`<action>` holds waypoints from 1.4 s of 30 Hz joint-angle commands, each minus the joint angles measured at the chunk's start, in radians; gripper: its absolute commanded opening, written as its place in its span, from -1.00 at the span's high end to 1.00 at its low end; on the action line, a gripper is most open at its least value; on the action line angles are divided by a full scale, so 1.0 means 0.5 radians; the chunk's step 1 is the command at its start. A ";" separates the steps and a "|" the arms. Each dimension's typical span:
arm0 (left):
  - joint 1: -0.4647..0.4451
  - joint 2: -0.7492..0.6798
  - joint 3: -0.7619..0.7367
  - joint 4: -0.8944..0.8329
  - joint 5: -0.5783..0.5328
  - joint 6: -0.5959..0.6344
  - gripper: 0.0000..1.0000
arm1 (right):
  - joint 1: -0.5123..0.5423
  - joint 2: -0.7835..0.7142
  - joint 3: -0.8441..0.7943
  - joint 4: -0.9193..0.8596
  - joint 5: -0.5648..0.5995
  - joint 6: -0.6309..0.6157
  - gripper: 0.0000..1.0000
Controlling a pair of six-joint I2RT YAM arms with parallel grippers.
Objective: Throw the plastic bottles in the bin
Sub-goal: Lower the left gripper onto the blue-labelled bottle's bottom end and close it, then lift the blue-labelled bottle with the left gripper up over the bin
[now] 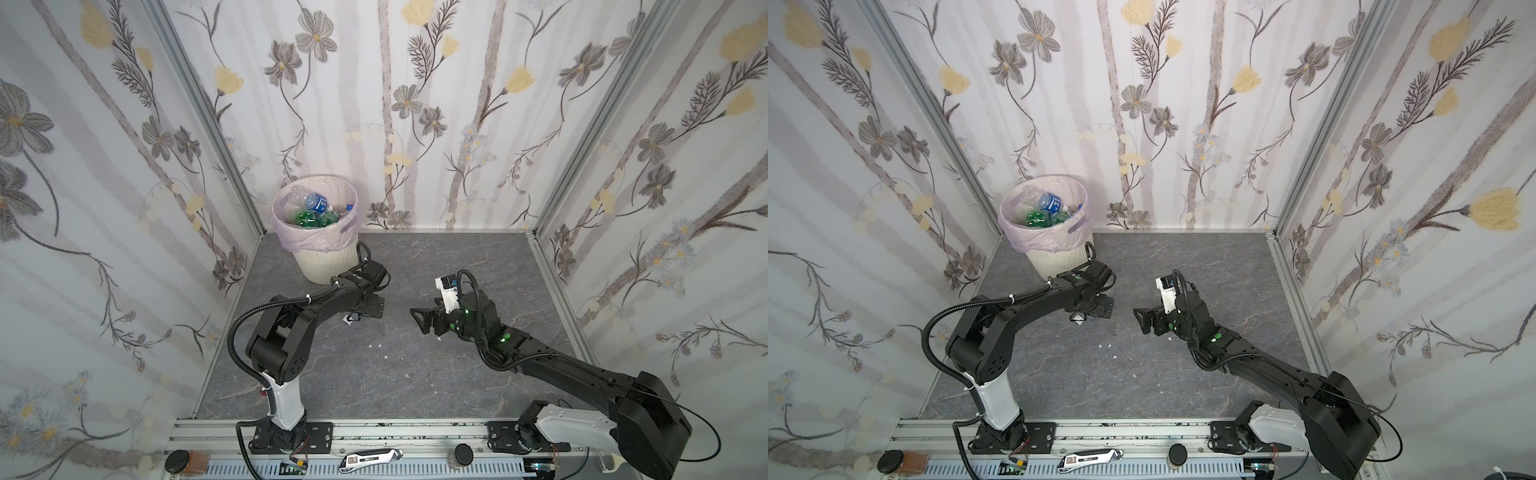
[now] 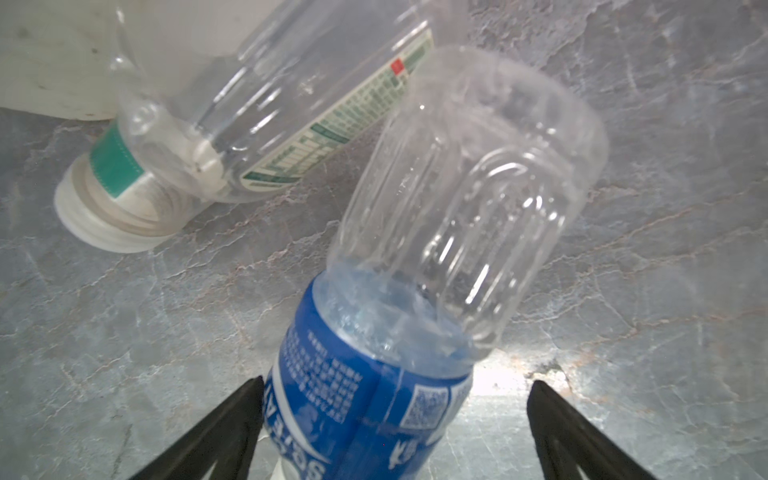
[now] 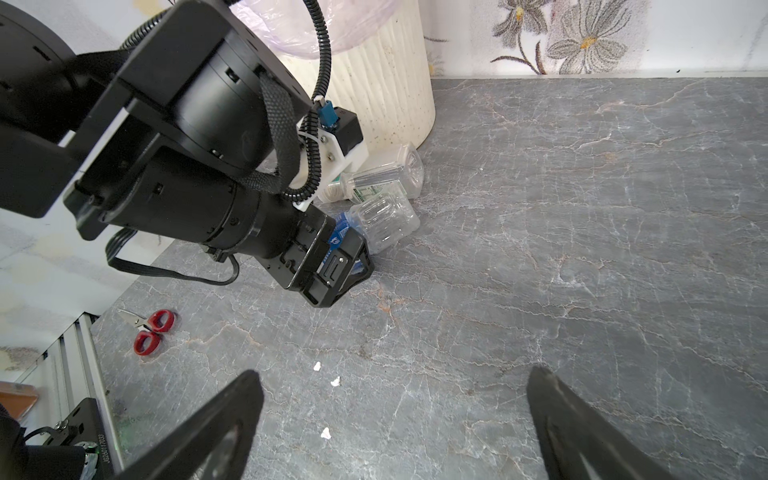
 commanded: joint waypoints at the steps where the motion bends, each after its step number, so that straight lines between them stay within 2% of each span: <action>1: -0.011 0.039 0.040 -0.017 0.059 -0.042 -1.00 | 0.000 -0.001 0.002 0.085 -0.023 0.022 -0.99; 11: -0.027 0.142 0.172 -0.017 0.103 -0.056 -0.97 | -0.016 -0.031 -0.022 0.072 -0.014 0.022 -0.99; 20: -0.035 0.200 0.186 -0.011 0.132 -0.039 -0.69 | -0.028 -0.022 -0.009 0.070 -0.023 0.022 -0.99; 29: -0.048 0.229 0.198 -0.004 0.185 -0.043 -0.33 | -0.034 -0.012 -0.023 0.084 -0.037 0.036 -0.99; 39: -0.050 0.248 0.268 0.007 0.352 -0.054 -0.23 | -0.046 -0.041 -0.052 0.081 -0.033 0.040 -0.99; 42: -0.046 0.243 0.289 0.014 0.484 -0.065 -0.21 | -0.049 -0.047 -0.060 0.084 -0.032 0.041 -0.99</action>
